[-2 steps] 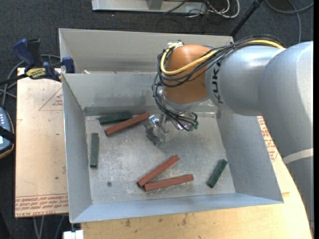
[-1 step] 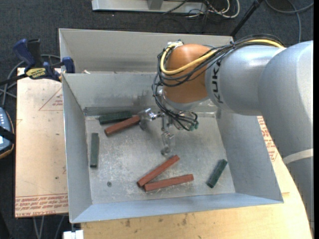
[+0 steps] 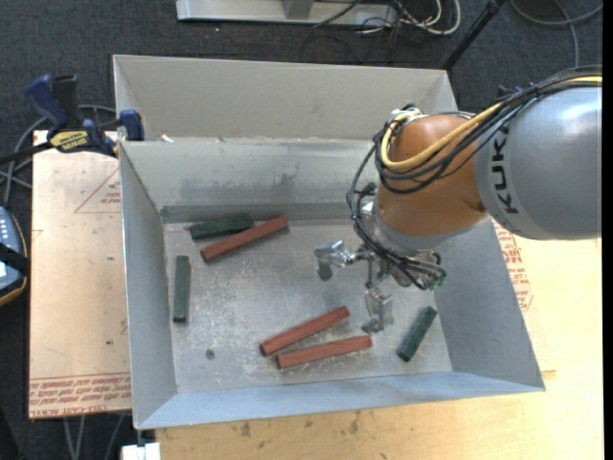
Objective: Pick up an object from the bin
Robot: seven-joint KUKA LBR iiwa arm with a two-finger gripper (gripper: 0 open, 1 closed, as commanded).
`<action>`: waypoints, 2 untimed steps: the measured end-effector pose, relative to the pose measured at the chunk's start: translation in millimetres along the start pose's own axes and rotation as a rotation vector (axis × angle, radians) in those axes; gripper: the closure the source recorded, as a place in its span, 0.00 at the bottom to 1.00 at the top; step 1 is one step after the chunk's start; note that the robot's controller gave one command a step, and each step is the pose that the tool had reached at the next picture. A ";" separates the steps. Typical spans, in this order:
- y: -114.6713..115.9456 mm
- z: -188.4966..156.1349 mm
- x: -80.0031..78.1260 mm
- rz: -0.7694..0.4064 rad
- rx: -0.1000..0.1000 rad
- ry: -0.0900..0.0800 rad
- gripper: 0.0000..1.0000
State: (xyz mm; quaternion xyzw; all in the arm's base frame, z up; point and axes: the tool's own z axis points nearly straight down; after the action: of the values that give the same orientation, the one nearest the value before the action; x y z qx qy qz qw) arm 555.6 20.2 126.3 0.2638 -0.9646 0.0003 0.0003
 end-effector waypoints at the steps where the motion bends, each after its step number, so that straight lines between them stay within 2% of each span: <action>1: 50.8 56.4 3.7 -0.256 -0.002 -0.001 0.00; 2: 48.8 51.7 1.0 -0.253 0.002 -0.007 1.00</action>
Offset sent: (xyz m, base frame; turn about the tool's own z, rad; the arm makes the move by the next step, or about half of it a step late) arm -0.0289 0.0404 -0.0563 -0.2571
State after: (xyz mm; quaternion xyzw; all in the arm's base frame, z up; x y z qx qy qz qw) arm 529.9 61.6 74.6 0.3834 -0.9236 0.0005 -0.0031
